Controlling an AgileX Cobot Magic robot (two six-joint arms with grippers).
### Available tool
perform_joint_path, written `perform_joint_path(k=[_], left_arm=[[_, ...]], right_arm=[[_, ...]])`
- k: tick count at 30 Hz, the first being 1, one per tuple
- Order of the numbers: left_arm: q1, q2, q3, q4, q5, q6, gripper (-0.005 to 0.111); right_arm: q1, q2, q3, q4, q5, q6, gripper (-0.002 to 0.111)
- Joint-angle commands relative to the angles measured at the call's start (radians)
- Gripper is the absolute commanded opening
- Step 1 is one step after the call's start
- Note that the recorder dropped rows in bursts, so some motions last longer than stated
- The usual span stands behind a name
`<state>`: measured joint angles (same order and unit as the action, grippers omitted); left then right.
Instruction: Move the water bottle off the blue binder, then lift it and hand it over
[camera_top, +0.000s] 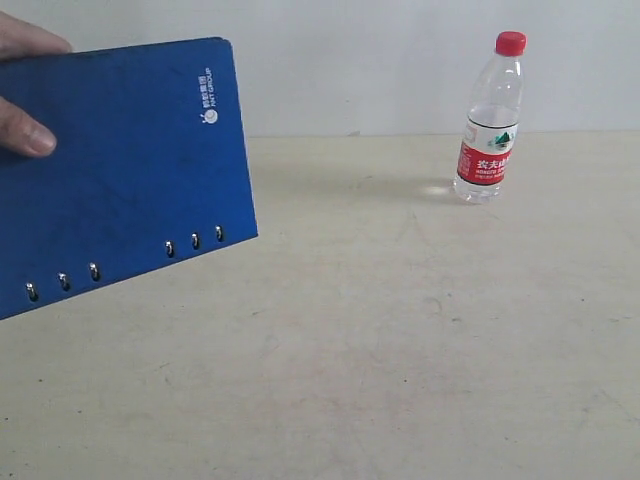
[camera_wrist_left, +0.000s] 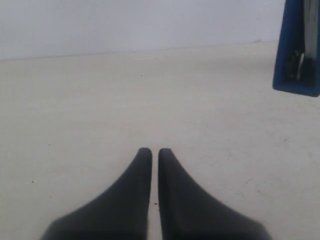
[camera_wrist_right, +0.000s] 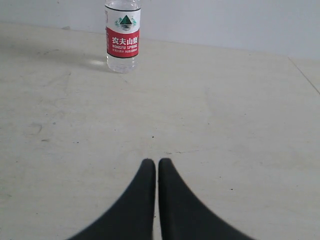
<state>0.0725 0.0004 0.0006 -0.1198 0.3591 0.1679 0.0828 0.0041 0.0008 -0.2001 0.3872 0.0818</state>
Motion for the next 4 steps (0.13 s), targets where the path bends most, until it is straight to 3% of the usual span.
perform_joint_path(k=[1,4], left_arm=[[-0.001,0.0,-0.001,0.005,-0.003,0.006,0.004],[-0.001,0.0,-0.001,0.005,-0.003,0.006,0.004]], right_arm=[[-0.004,-0.004,-0.001,-0.005,-0.008,-0.002,0.0],[-0.004,-0.004,-0.001,-0.005,-0.008,-0.002,0.0]])
